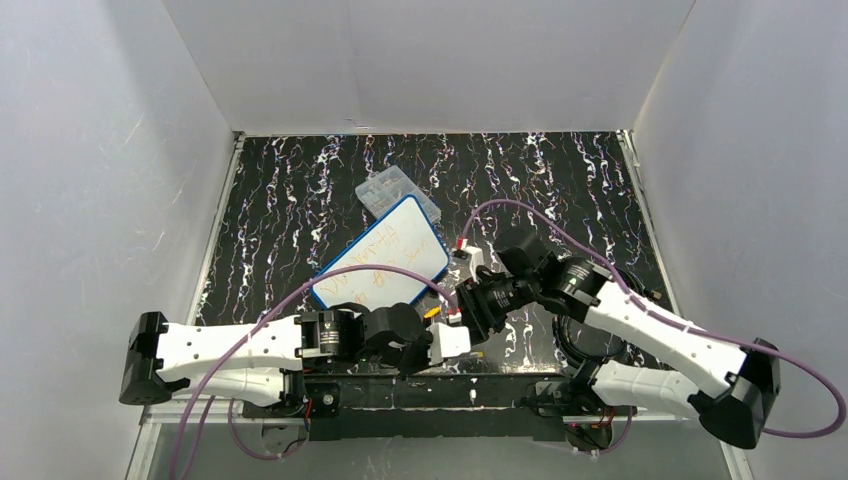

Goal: Write a sentence on the whiteboard
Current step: Pass from the right arm to the left, then pass from the left arm to the right

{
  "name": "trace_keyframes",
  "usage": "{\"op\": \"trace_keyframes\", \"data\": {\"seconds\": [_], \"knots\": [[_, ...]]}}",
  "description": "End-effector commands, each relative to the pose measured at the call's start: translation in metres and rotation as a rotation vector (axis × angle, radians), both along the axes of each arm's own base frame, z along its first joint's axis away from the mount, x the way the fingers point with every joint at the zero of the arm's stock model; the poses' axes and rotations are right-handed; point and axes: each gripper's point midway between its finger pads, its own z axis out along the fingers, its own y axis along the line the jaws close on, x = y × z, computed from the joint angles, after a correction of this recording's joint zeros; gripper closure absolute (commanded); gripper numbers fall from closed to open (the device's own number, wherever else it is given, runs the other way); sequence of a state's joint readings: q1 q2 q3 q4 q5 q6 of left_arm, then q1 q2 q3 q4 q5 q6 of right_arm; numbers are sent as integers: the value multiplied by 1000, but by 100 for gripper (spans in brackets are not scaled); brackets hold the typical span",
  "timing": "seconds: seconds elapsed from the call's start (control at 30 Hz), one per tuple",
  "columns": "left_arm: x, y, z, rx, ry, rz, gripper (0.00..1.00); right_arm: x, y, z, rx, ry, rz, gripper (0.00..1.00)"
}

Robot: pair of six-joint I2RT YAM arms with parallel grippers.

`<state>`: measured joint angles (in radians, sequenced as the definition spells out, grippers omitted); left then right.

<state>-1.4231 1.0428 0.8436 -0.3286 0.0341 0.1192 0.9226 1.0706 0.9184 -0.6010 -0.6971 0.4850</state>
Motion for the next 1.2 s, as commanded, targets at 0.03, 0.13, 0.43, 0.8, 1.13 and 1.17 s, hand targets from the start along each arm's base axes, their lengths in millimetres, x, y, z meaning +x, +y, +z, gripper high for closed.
{"op": "trace_keyframes", "data": {"seconds": [0.03,0.13,0.43,0.8,1.13,1.17], "knots": [[6,-3,-8,-21,134,164,100,27,4,8,76,-123,-175,38],[13,-4,-6,-79,183,228,100,30,0,4,87,-144,-223,34],[26,-18,6,-224,309,317,100,43,-4,2,229,-128,-430,3],[35,-27,15,-326,381,381,100,54,-11,10,404,-99,-591,34],[41,-27,13,-326,394,438,100,55,-13,4,408,-78,-614,66],[42,-26,13,-329,396,447,100,55,-13,4,407,-78,-617,71]]}}
